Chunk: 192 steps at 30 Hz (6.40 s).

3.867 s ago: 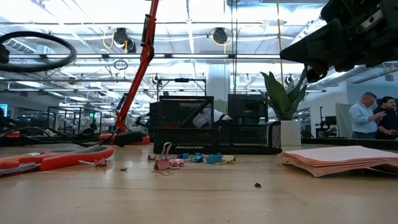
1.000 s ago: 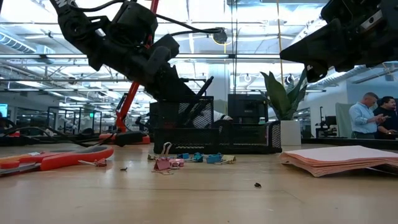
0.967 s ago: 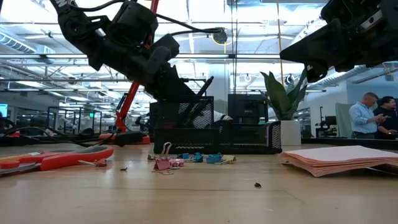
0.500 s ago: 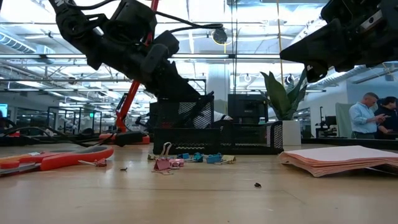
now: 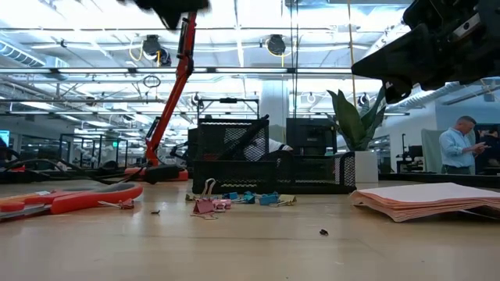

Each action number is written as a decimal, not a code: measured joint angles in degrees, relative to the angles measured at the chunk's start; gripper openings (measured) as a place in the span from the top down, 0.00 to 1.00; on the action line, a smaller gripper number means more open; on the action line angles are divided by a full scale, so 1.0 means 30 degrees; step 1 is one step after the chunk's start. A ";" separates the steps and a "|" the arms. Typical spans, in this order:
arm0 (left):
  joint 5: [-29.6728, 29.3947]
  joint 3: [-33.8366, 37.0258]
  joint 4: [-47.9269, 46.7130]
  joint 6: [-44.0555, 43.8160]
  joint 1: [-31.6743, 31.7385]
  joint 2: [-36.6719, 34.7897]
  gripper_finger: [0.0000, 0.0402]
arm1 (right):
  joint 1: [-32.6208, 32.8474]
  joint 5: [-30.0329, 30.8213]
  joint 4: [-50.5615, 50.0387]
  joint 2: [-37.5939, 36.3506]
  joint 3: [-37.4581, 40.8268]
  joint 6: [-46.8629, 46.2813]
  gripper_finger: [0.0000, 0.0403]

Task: Pick and place office supplies into organizer
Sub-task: Put the black pen into the desk organizer

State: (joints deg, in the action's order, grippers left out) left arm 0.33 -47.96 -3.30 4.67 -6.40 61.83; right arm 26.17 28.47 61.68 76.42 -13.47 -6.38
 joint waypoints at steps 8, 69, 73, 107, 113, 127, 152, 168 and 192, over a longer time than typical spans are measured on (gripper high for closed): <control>-0.0709 -0.1961 -0.8516 -0.5716 -0.4541 -0.2878 0.77 | 0.0000 0.0007 -0.0075 0.0000 0.0000 0.0004 0.99; -0.0776 -0.2073 -1.0477 -2.9088 -1.3162 1.2535 0.77 | 0.0051 -0.1592 -0.0243 0.0000 -0.0007 -0.1028 0.99; -0.0742 -0.2130 -1.0702 -2.8334 -1.3170 1.3288 0.77 | 0.0051 -0.1596 -0.0252 0.0000 -0.0007 -0.1092 0.99; -0.0786 -0.1902 -1.2367 -2.5473 -1.3386 0.9915 0.91 | 0.0051 -0.1588 -0.0374 0.0000 -0.0002 -0.1155 0.99; 0.0140 -0.1910 -1.2370 -2.6463 -1.4643 0.9900 0.74 | 0.0051 -0.1588 -0.0421 0.0000 -0.0007 -0.1155 0.99; -0.1453 -0.1953 -1.3085 -2.5735 -1.4451 1.1092 0.52 | 0.0051 -0.1588 -0.0435 0.0000 -0.0007 -0.1155 0.99; -0.0981 -0.2026 -1.3199 -2.3999 -1.4356 1.2969 0.82 | 0.0051 -0.1588 -0.0505 0.0000 -0.0002 -0.1512 0.99; -0.2215 -0.1831 -1.3618 -2.3057 -1.4312 1.1522 0.93 | 0.0051 -0.1588 -0.0520 0.0000 -0.0007 -0.1504 0.99; -1.3832 -0.1946 -0.6050 -0.6974 -1.1198 0.3986 0.94 | 0.0055 -0.1588 -0.0534 0.0000 -0.0007 -0.1504 0.99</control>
State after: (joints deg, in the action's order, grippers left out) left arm -41.16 -53.80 -21.45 -16.25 -40.00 73.78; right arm 26.34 23.70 60.07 76.42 -13.50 -10.90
